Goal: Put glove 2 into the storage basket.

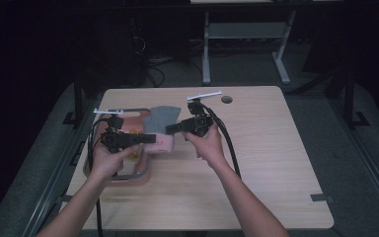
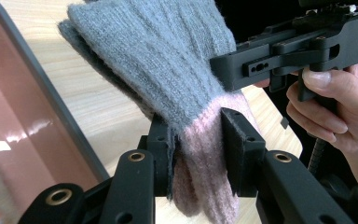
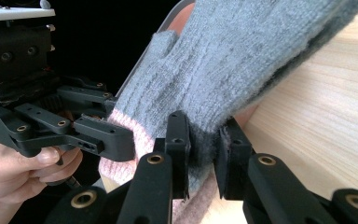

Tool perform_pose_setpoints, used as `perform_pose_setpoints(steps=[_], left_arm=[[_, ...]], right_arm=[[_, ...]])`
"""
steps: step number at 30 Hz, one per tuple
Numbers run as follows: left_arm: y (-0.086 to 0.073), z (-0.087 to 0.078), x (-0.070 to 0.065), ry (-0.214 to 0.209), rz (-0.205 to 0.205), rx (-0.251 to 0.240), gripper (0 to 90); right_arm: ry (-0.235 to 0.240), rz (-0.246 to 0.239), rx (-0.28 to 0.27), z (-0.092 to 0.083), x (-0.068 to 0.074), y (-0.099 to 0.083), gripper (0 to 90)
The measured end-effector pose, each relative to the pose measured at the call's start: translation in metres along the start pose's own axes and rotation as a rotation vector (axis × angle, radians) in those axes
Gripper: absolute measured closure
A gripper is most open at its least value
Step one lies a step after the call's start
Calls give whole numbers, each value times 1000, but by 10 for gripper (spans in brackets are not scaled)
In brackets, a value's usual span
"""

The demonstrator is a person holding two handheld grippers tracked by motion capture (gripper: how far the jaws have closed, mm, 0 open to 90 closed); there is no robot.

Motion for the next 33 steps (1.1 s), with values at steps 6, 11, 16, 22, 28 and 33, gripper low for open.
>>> perform_pose_setpoints(steps=[6, 11, 16, 22, 28, 33], left_arm=[[1, -7, 4, 8, 0, -2, 669], [2, -12, 10, 15, -8, -7, 672], [1, -18, 14, 24, -8, -2, 674], [0, -23, 20, 28, -15, -9, 675], [-2, -30, 27, 35, -28, -17, 675], [-5, -39, 34, 47, -40, -15, 676]], right_arm=[[10, -6, 2, 7, 4, 3, 770], [10, -5, 6, 13, 8, 7, 770], [27, 5, 10, 21, 8, 7, 770], [32, 3, 20, 28, 11, 9, 768], [34, -1, 34, 38, 14, 11, 767], [42, -3, 46, 48, 18, 12, 766]])
Point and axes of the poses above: each handheld gripper's, and its own axes: z roughly forward along the jaws, y roughly out of its top, x roughly to its left, the point moved 7 cm from there along z, roughly forward along the jaws, and after that the axes turned 1 degree about -z, right-handed, at the moved point
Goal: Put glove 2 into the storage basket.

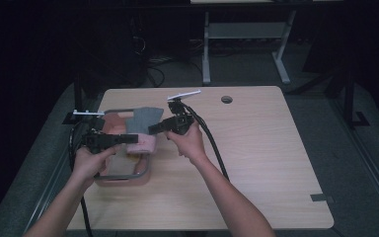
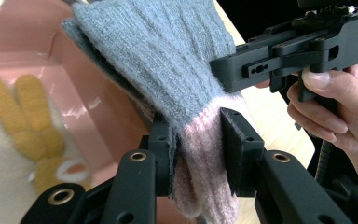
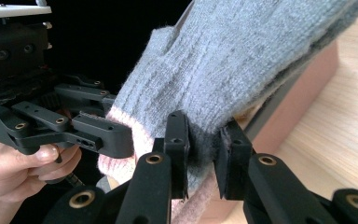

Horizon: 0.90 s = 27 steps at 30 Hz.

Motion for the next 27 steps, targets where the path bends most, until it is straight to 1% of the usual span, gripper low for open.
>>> perform_pose_setpoints(steps=[2, 3, 4, 6, 10, 15, 18, 25, 27], left_arm=[[-1, -3, 2, 4, -3, -1, 678], [-1, -4, 4, 6, 3, -1, 678], [-1, -5, 4, 7, -5, -4, 679], [-2, -7, 6, 11, -8, -4, 679], [-3, -11, 10, 25, -12, -7, 679], [-6, -18, 17, 36, -27, -18, 679], [-7, -21, 22, 44, -31, -18, 679], [-12, -27, 31, 78, -26, -6, 680], [-13, -28, 34, 84, -33, -6, 680]], right_arm=[[7, 4, 3, 4, 1, 0, 764], [8, 1, 5, 5, 1, 0, 764], [10, 5, 7, 7, 2, 0, 763], [12, 3, 10, 10, 3, 0, 763], [8, 0, 19, 16, 5, 2, 760], [6, -9, 36, 25, 9, 4, 759], [3, -11, 46, 32, 11, 5, 757], [3, -14, 65, 45, 12, 5, 755], [1, -15, 70, 49, 13, 4, 755]])
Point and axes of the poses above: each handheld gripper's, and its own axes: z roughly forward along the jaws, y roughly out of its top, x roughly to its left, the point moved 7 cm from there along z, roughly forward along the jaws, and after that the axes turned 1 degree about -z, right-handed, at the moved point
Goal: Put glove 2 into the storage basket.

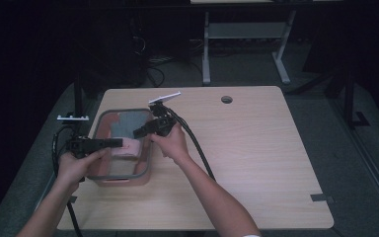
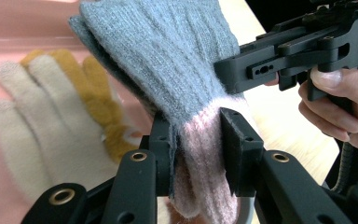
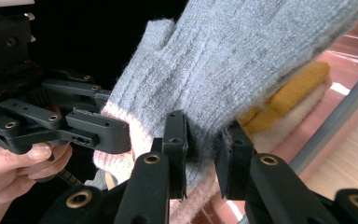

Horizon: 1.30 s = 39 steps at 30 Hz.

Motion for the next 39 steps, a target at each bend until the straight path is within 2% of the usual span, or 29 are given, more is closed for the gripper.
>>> perform_pose_setpoints(steps=[8, 16, 19, 22, 25, 28, 32, 39], left_arm=[[-3, -1, 8, 23, -4, 12, 680], [-8, -3, 17, 47, -24, 13, 681], [-11, -4, 25, 69, -45, 7, 682], [-18, -3, 37, 109, -61, 43, 682], [-25, 1, 46, 113, -90, 63, 681], [-28, 3, 49, 119, -91, 85, 674], [-27, 3, 50, 150, -74, 96, 635], [-25, -1, 50, 231, 1, 128, 503]], right_arm=[[-5, 6, 19, 10, -2, 0, 751], [-4, 14, 37, 20, -4, 0, 732], [-35, 12, 47, 22, -8, -1, 736], [-48, 16, 40, 20, -11, 0, 734], [-51, 8, 38, 17, -11, 1, 728], [-56, 6, 35, 15, -11, 1, 720], [-59, -4, 33, 13, -10, 1, 717], [-67, -21, 24, 7, -7, 1, 713]])
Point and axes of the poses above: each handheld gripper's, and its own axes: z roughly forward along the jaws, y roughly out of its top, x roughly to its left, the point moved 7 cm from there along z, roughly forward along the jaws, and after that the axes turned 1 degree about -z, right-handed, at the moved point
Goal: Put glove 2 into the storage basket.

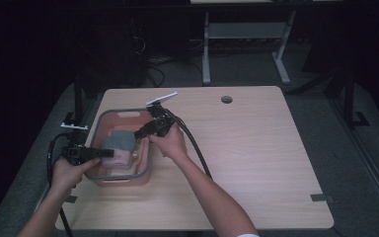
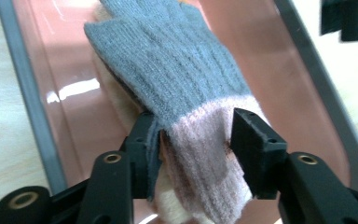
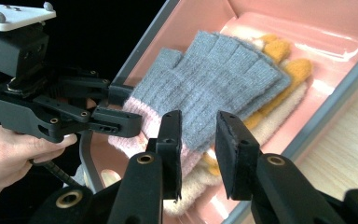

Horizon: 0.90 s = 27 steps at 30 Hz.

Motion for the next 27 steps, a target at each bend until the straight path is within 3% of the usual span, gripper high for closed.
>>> perform_pose_setpoints(steps=[9, 13, 21, 27], left_arm=[[9, -8, -2, 16, -6, -29, 452], [15, -15, -4, 35, 3, -45, 483], [19, -10, -14, 26, 33, -40, 517], [24, -8, -26, 6, 47, -70, 516]], right_arm=[[-16, 3, -11, -12, -5, -2, 713], [-22, 4, -13, -17, -8, -4, 713], [-30, 13, -31, -30, -14, -8, 708], [-34, 15, -46, -41, -20, -12, 694]])
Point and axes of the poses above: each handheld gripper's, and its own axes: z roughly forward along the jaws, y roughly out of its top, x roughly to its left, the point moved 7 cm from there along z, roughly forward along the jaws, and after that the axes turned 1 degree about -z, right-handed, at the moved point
